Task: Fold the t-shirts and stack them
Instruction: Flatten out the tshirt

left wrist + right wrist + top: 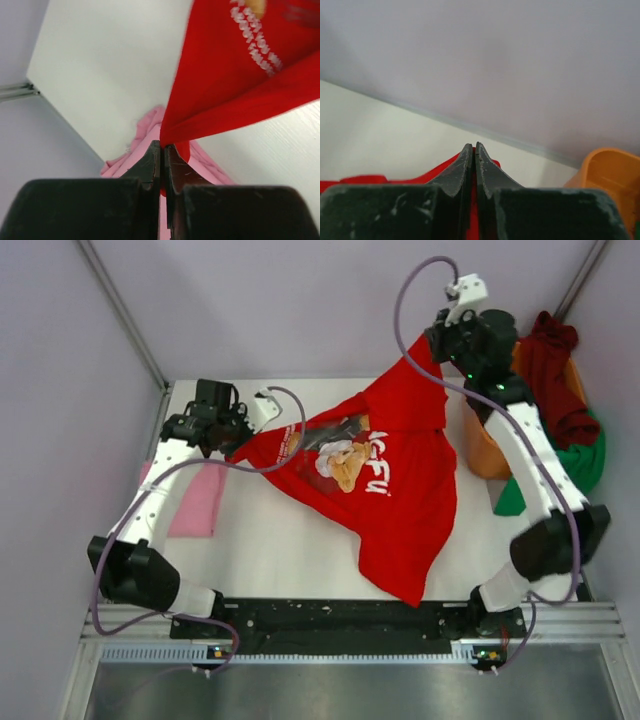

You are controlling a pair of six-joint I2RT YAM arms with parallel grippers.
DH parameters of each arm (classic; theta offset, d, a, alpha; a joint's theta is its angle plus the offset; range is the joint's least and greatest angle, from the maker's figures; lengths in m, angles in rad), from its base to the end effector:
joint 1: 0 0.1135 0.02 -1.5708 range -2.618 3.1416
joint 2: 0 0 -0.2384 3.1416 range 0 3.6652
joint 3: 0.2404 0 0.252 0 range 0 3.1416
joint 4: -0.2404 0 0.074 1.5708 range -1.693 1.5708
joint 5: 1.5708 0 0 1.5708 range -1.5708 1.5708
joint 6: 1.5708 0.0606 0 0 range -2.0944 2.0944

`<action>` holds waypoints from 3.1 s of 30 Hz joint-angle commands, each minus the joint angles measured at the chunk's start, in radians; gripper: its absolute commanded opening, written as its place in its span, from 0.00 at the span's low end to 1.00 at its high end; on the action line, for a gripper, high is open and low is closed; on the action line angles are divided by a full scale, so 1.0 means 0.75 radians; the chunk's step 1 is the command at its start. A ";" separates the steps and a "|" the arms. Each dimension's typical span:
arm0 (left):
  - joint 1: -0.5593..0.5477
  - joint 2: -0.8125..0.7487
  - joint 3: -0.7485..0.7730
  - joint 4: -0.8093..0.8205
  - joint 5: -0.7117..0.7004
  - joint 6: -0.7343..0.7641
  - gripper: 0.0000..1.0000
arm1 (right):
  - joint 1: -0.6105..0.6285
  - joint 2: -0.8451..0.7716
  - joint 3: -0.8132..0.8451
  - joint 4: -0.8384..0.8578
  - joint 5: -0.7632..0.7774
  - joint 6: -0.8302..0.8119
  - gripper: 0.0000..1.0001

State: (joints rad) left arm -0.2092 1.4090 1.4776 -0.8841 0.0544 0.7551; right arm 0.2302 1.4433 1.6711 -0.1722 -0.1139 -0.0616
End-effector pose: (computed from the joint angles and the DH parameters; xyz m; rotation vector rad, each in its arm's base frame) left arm 0.3063 -0.0684 0.3275 1.1327 2.1085 0.1932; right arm 0.3378 0.0862 0.4711 -0.3110 1.4874 0.2212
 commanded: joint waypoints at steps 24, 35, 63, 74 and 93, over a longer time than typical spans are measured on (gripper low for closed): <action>-0.009 0.179 -0.273 0.093 0.230 0.178 0.61 | 0.294 0.085 -0.675 -0.572 0.375 0.436 0.68; 0.134 0.322 -0.123 0.056 0.271 0.075 0.65 | 1.034 -0.141 -1.168 -0.417 -0.046 -0.281 0.73; 0.224 0.469 -0.050 -0.022 0.351 0.055 0.16 | 0.841 -0.071 -1.044 -0.721 0.497 -0.521 0.00; 0.224 0.239 -0.025 -0.126 0.294 0.006 0.00 | 0.532 -0.359 -0.807 -0.713 0.867 -0.429 0.00; 0.224 -0.173 0.813 -0.547 0.238 -0.060 0.00 | 0.405 -0.875 -0.164 -0.638 0.815 -0.577 0.00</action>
State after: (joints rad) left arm -0.0509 1.3037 1.9697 -1.1675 0.2771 0.7258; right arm 0.5423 0.8463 1.4914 -0.6693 0.5114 -0.4904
